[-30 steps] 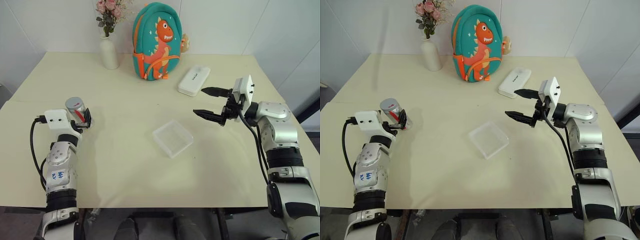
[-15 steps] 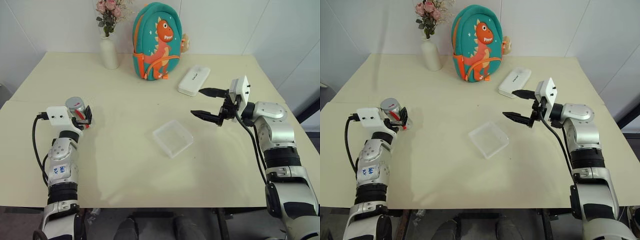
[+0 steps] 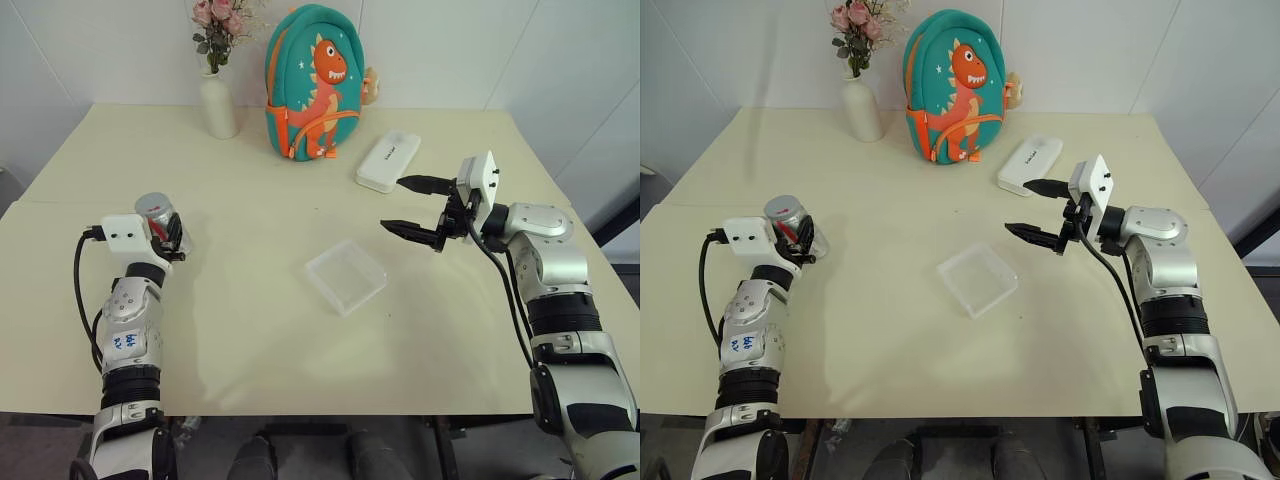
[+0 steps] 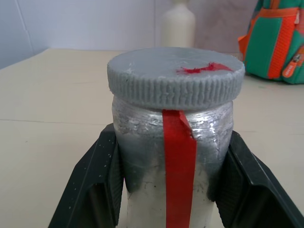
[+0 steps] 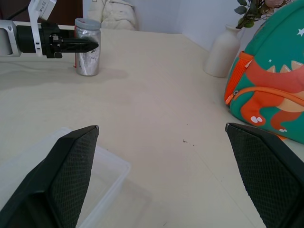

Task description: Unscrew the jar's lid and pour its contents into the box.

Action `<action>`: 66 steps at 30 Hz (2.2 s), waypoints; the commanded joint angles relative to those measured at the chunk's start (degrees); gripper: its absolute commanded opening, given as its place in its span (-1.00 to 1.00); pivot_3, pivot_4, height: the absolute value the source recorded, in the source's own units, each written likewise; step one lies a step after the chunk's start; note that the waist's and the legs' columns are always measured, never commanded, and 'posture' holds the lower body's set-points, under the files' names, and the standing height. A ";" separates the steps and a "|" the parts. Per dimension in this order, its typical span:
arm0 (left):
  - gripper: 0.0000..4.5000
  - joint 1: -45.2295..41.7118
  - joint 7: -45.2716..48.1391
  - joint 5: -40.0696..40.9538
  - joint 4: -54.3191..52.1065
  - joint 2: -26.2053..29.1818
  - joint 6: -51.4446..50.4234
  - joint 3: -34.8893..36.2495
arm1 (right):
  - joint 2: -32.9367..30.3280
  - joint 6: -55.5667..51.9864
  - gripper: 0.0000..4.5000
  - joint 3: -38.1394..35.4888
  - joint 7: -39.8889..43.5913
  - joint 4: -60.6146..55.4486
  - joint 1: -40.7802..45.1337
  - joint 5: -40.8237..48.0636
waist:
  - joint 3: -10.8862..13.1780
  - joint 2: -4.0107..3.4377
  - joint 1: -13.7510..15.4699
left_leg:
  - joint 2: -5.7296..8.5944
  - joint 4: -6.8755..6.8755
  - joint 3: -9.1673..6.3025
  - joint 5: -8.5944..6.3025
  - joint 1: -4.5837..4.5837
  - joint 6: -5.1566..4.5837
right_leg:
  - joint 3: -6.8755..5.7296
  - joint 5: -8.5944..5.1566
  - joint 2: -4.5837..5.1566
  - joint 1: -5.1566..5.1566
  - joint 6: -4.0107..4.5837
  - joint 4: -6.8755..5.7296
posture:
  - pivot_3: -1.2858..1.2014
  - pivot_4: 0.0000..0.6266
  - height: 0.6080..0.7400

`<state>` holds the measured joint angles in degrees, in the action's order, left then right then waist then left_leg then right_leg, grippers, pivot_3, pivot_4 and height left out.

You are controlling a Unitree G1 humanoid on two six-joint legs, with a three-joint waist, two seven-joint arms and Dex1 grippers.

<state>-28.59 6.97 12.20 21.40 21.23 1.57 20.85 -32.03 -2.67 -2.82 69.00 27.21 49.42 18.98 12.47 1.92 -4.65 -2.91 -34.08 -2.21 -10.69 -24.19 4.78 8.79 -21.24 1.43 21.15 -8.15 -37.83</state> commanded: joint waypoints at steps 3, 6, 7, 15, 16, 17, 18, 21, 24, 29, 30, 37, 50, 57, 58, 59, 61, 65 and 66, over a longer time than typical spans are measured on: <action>-0.09 0.30 7.13 3.46 -5.06 3.82 -1.74 0.33 | -0.59 -2.21 1.00 -1.12 -1.79 -5.77 1.24 1.25 | 0.00 0.00 -0.14 | 0.00 0.02 0.00 0.00 0.00 0.00 | 0.00 0.00 0.00 0.02 0.00 0.00 | 0.03 -0.52 1.00; -0.09 0.06 11.64 4.91 -6.53 6.09 -2.91 -0.13 | -0.41 -4.73 1.00 -1.26 -4.00 -8.70 1.07 1.44 | 0.00 0.00 -0.13 | -0.01 0.09 0.00 0.01 -0.04 0.02 | 0.01 0.00 -0.02 0.11 0.00 -0.02 | 0.03 -0.52 1.00; -0.09 -0.01 12.34 5.20 -7.12 6.46 -3.66 -0.37 | -0.35 -5.58 1.00 -1.32 -4.76 -9.56 0.90 1.51 | 0.00 -0.01 -0.06 | -0.01 0.11 0.00 0.01 -0.04 0.02 | 0.01 0.00 -0.01 0.11 0.00 0.00 | 0.03 -0.52 1.00; -0.09 -2.36 30.43 11.57 -12.89 11.39 -10.73 -5.62 | 5.63 -25.67 1.00 -1.55 -21.90 -32.13 -3.74 7.31 | 0.00 0.00 0.02 | -0.02 0.16 -0.02 0.02 -0.09 0.04 | -0.01 -0.01 0.00 0.15 0.02 0.01 | 0.03 -0.52 1.00; -0.09 -2.88 31.88 12.10 -12.94 11.57 -11.44 -6.14 | 6.21 -27.60 1.00 -1.55 -23.57 -34.30 -4.21 7.99 | 0.00 0.00 0.01 | -0.02 0.16 -0.02 0.02 -0.10 0.04 | -0.01 -0.01 0.00 0.17 0.02 0.00 | 0.03 -0.52 1.00; -0.09 -3.33 33.30 12.54 -12.94 11.68 -11.89 -6.69 | 7.01 -29.24 1.00 -1.75 -25.42 -36.11 -4.59 8.71 | 0.00 0.00 0.02 | -0.02 0.16 -0.02 0.02 -0.11 0.04 | -0.01 -0.01 0.00 0.18 0.02 0.00 | 0.03 -0.52 1.00; -0.09 -3.99 34.84 12.98 -12.80 11.80 -12.78 -7.38 | 7.97 -30.99 1.00 -1.85 -27.54 -38.07 -4.97 9.38 | 0.00 0.00 0.02 | -0.01 0.16 -0.02 0.02 -0.12 0.04 | -0.01 -0.01 0.00 0.19 0.02 0.00 | 0.03 -0.52 1.00; -0.09 -6.34 39.65 13.29 -11.62 11.57 -13.31 -9.64 | 10.75 -36.19 1.00 -1.70 -34.06 -42.82 -5.72 10.56 | 0.00 0.00 -0.05 | -0.01 0.16 -0.02 0.03 -0.15 0.03 | 0.00 -0.01 0.00 0.24 0.02 -0.01 | 0.03 -0.52 1.00; -0.09 -8.52 43.94 13.95 -10.48 10.87 -13.47 -11.32 | 13.03 -39.60 1.00 -0.46 -38.76 -46.54 -6.27 10.87 | 0.00 0.00 -0.07 | -0.01 0.18 -0.02 0.03 -0.20 0.02 | 0.00 -0.02 0.00 0.29 0.03 0.00 | 0.03 -0.52 1.00; -0.09 -11.42 49.38 15.60 -9.84 9.45 -16.74 -13.96 | 16.53 -41.77 1.00 1.74 -44.13 -49.64 -6.08 10.02 | 0.00 -0.01 -0.14 | -0.01 0.24 -0.02 0.03 -0.26 0.02 | -0.01 -0.03 0.00 0.36 0.06 0.02 | 0.03 -0.52 1.00; -0.09 -11.77 50.32 15.67 -9.97 9.16 -17.17 -14.50 | 17.14 -41.05 1.00 2.47 -45.12 -49.43 -5.87 8.92 | 0.00 0.00 -0.15 | -0.01 0.24 -0.02 0.03 -0.27 0.02 | -0.01 -0.03 -0.01 0.37 0.06 0.02 | 0.03 -0.52 1.00; -0.09 -14.34 53.52 14.72 -9.22 6.87 -17.35 -17.55 | 22.92 -41.97 1.00 7.32 -51.75 -51.55 -5.80 5.91 | 0.00 0.00 -0.13 | -0.02 0.25 -0.03 0.03 -0.27 0.01 | -0.01 -0.04 -0.01 0.39 0.07 0.02 | 0.03 -0.52 1.00; -0.09 -17.25 53.99 13.17 -5.62 3.58 -15.38 -19.09 | 25.23 -44.18 1.00 10.62 -54.71 -51.67 -6.12 4.45 | 0.00 -0.01 -0.17 | -0.01 0.28 -0.08 0.03 -0.32 0.01 | -0.04 -0.05 -0.01 0.42 0.09 0.04 | 0.03 -0.52 1.00; -0.09 -17.21 54.94 12.73 -5.66 3.30 -14.62 -19.71 | 25.50 -44.22 1.00 11.82 -54.30 -50.30 -5.33 3.37 | 0.00 0.00 -0.12 | -0.01 0.32 -0.09 0.03 -0.33 0.01 | -0.05 -0.06 -0.01 0.44 0.11 0.06 | 0.03 -0.52 1.00; -0.09 -17.09 55.06 12.73 -5.82 3.38 -14.64 -19.70 | 25.61 -44.13 1.00 11.72 -54.40 -50.15 -5.12 3.26 | 0.00 0.00 -0.12 | -0.01 0.31 -0.09 0.03 -0.33 0.01 | -0.05 -0.06 0.00 0.44 0.11 0.06 | 0.03 -0.52 1.00; -0.09 -16.95 55.12 12.76 -6.09 3.44 -14.70 -19.67 | 25.62 -44.28 1.00 11.66 -54.44 -50.07 -4.98 3.21 | 0.00 0.00 -0.13 | -0.01 0.31 -0.09 0.03 -0.33 0.01 | -0.05 -0.06 0.00 0.44 0.11 0.06 | 0.03 -0.52 1.00; -0.09 -16.83 55.17 12.73 -6.31 3.50 -14.74 -19.60 | 25.67 -44.34 0.92 11.58 -54.49 -49.97 -4.80 2.96 | 0.00 0.00 -0.15 | -0.01 0.31 -0.09 0.03 -0.33 0.01 | -0.05 -0.06 -0.01 0.44 0.11 0.06 | 0.03 -0.52 1.00; -0.09 -16.66 55.22 12.47 -6.31 3.57 -14.44 -19.53 | 25.44 -44.76 0.44 11.28 -53.86 -50.39 -4.72 3.46 | 0.00 0.00 -0.12 | -0.01 0.34 -0.10 0.03 -0.33 0.01 | -0.06 -0.06 0.00 0.44 0.11 0.08 | 0.03 -0.52 1.00; -0.09 -16.57 55.26 12.46 -6.40 3.57 -14.44 -19.52 | 25.39 -44.94 0.26 11.24 -53.48 -50.58 -4.71 3.84 | 0.00 0.00 -0.13 | -0.01 0.35 -0.10 0.03 -0.34 0.01 | -0.06 -0.06 0.00 0.44 0.11 0.10 | 0.03 -0.52 1.00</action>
<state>-44.59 61.84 24.67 16.59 24.67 -13.85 1.01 -6.98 -47.78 8.97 14.99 -21.92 43.75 22.11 12.47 1.91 -4.78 -2.92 -33.73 -2.32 -10.65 -24.53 4.78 8.72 -21.30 1.42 21.58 -8.03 -37.73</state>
